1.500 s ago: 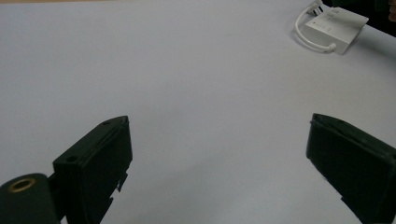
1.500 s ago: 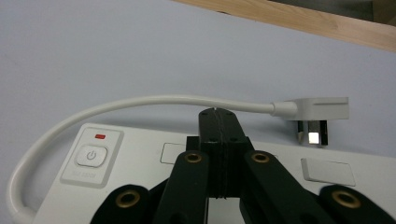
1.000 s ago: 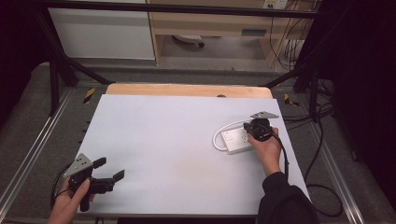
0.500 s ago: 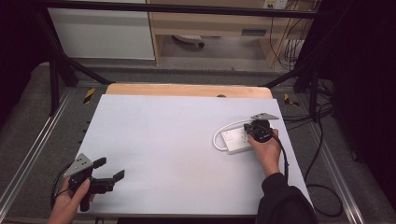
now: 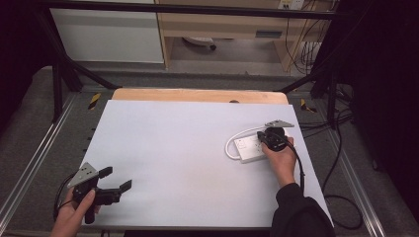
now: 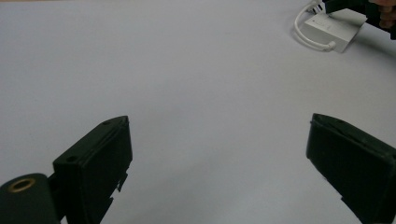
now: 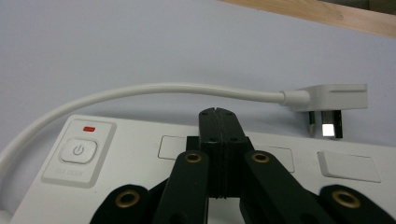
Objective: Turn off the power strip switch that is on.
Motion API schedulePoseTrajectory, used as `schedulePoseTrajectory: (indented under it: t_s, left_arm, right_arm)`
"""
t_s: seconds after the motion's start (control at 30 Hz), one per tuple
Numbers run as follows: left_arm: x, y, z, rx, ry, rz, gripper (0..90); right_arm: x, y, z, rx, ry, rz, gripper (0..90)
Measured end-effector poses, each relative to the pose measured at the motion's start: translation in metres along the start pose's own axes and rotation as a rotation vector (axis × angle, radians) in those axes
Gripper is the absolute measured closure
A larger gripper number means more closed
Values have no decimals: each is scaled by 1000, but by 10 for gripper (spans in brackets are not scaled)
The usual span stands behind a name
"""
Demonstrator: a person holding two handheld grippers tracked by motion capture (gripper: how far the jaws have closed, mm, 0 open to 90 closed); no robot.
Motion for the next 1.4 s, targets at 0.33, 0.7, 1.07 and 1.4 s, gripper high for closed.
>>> schedulePoseTrajectory:
  t_s: [0.33,0.7,1.07,1.4]
  left_arm:
    - [0,0,0,0,0,0,69]
    - [0,0,0,1,2,0,69]
    - [0,0,0,1,1,2,69]
    - [0,-1,-1,0,1,3,69]
  right_arm:
    - [0,0,2,-7,0,-1,900]
    - [1,-1,1,-8,-10,-6,900]
    - [2,-1,2,-3,-15,-11,900]
    - [2,-1,3,8,-12,12,900]
Point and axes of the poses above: each handheld gripper's, and its own axes: y roughly backward along the jaws, x roughly out of its underside, z roughly to its left, the point moved 1 cm from there along -y, roughly forward along the jaws, and after that the axes turned 14 degrees about x, right-handed, at the moved point
